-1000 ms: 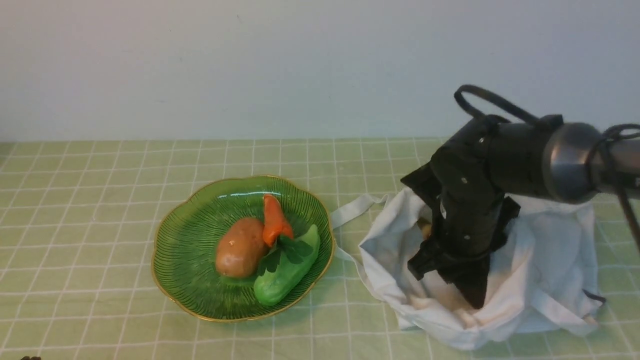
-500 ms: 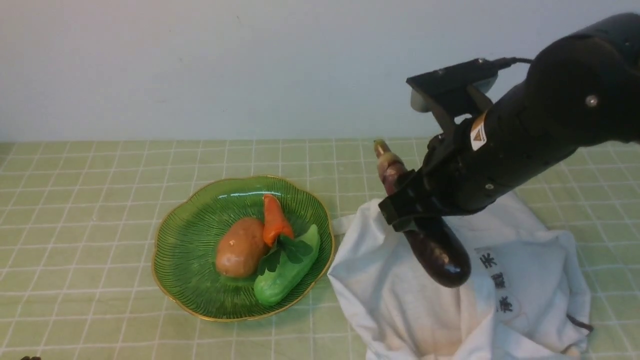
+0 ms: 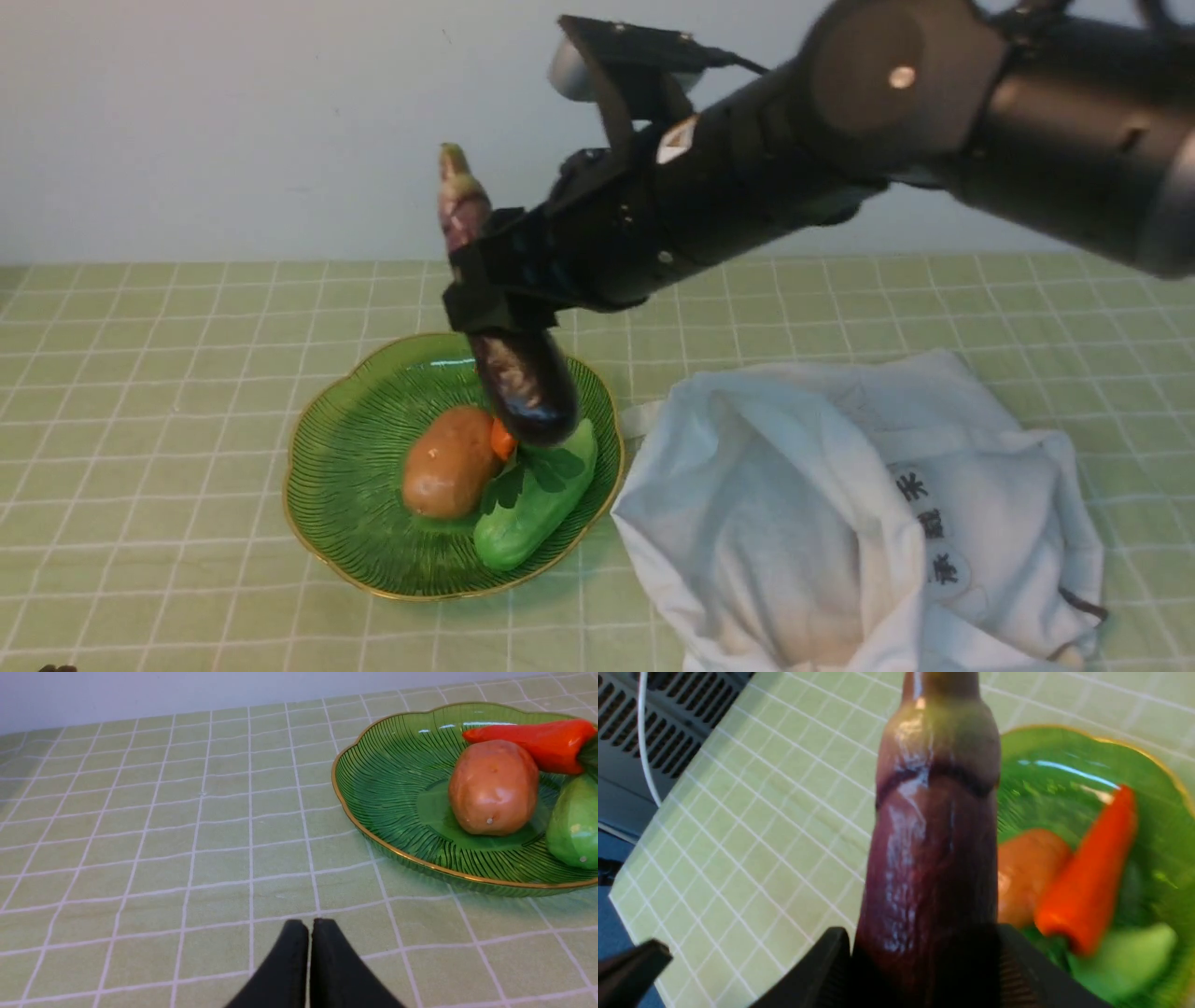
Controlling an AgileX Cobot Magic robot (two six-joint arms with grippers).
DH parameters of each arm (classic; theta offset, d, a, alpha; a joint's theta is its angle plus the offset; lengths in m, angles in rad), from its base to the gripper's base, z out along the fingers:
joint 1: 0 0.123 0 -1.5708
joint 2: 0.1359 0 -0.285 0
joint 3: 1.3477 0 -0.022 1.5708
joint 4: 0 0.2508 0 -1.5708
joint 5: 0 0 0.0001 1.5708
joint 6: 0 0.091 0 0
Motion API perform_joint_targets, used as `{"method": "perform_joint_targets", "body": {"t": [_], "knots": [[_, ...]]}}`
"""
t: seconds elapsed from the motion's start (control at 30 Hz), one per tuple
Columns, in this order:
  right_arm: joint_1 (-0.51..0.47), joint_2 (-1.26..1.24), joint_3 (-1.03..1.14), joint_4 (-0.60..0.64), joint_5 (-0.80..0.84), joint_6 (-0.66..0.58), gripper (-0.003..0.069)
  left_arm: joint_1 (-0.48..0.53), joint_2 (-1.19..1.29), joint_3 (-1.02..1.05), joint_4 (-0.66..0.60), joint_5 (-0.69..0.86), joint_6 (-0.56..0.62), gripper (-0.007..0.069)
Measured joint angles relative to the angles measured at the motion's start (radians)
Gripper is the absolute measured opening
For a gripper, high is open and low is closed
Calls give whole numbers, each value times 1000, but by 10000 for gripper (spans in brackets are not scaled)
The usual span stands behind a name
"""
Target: Take vegetables from bag on green coffee tablecloth place on plate.
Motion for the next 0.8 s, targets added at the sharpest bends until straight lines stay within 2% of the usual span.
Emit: {"method": "perform_joint_targets", "body": {"t": [0.1,0.23,0.4,0.5,0.7,0.8], "knots": [[33,149,-154,-3,46,4,345,0,0,0,0,0,0,-5],[59,329,-335,-17,90,72,345,0,0,0,0,0,0,-5],[62,456,-448,-35,109,143,347,0,0,0,0,0,0,-5],[62,509,-493,-41,128,175,393,0,0,0,0,0,0,-5],[62,524,-508,-85,150,205,571,0,0,0,0,0,0,-5],[61,509,-513,-144,202,191,599,0,0,0,0,0,0,-5]]}}
